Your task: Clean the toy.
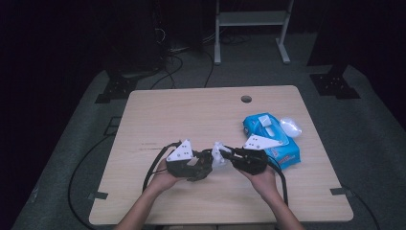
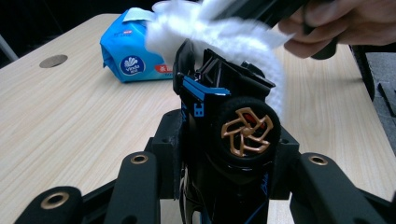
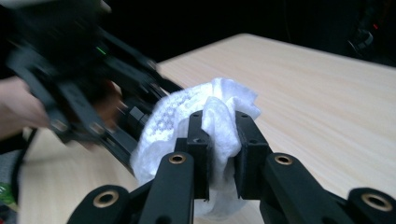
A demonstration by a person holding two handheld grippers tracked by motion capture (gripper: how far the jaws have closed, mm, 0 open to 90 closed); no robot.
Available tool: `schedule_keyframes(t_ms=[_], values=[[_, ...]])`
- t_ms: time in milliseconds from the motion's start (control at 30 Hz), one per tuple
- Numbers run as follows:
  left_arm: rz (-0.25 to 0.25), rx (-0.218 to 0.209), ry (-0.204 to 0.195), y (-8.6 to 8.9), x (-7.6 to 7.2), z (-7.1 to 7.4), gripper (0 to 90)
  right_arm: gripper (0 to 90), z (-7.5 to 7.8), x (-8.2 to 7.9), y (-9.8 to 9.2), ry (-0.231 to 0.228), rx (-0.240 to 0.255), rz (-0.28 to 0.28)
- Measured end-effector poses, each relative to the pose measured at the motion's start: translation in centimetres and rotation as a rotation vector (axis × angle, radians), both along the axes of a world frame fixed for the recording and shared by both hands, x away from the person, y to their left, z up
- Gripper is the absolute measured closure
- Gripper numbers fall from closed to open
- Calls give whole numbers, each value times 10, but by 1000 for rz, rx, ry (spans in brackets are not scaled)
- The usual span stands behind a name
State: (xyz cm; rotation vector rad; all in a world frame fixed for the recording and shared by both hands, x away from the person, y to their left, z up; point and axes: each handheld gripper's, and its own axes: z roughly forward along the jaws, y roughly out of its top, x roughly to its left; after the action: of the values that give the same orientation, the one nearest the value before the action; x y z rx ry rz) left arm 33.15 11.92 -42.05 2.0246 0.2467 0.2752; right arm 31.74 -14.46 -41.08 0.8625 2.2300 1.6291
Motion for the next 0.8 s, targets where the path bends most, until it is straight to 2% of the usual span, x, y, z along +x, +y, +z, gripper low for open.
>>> schedule_keyframes(t_ms=[100,233,333,533,600,800], values=[[-1,2,-7,-1,0,0,575,781,-3,0,-4,16,-2,-11],[-2,0,-9,-4,0,0,575,781,8,-4,2,-16,20,21],[-3,-2,-7,-3,-1,0,575,781,11,-6,6,-33,14,32],[3,2,-6,-1,0,0,575,781,-5,0,-4,19,-7,-6],[1,1,-10,-1,0,0,575,781,-7,0,-5,27,-3,-8],[-1,-4,-6,-2,0,1,575,781,7,-5,1,-17,16,23]])
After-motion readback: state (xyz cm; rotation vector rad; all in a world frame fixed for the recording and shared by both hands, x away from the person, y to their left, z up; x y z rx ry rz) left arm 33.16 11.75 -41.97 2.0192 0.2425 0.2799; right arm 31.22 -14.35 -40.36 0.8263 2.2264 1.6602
